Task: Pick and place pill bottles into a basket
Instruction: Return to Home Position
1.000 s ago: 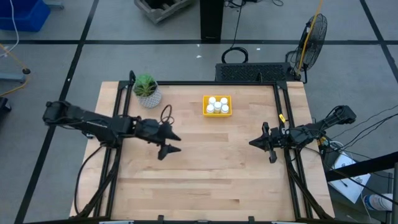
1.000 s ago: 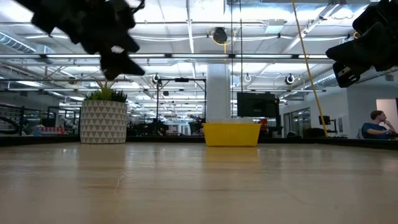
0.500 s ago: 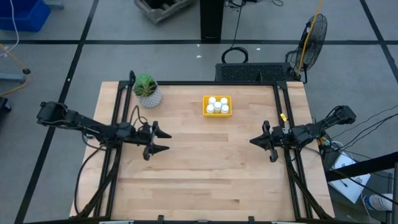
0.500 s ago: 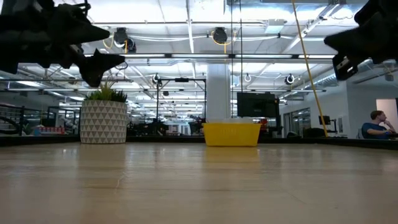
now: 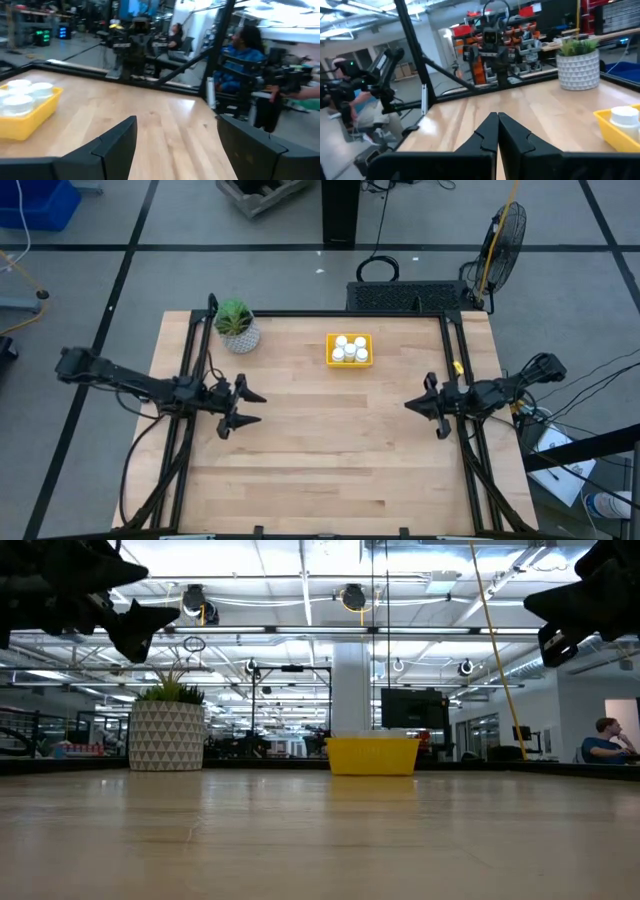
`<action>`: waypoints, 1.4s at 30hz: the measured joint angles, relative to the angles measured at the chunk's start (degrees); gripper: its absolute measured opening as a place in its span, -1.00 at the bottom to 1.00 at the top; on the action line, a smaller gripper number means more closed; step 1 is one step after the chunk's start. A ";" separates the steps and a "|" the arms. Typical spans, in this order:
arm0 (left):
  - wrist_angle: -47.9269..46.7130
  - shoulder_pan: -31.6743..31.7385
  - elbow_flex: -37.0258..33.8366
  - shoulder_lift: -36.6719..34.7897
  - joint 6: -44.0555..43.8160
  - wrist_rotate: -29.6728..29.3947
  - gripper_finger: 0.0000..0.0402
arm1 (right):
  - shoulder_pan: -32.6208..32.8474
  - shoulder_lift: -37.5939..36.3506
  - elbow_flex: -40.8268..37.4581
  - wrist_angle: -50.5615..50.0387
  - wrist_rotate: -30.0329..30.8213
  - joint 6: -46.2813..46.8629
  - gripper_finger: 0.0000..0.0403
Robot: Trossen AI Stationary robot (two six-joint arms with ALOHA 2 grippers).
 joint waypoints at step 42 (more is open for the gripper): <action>-36.89 0.08 -0.04 -37.73 3.10 -10.39 0.38 | -0.42 -2.24 -1.00 3.46 -4.89 -5.81 -1.00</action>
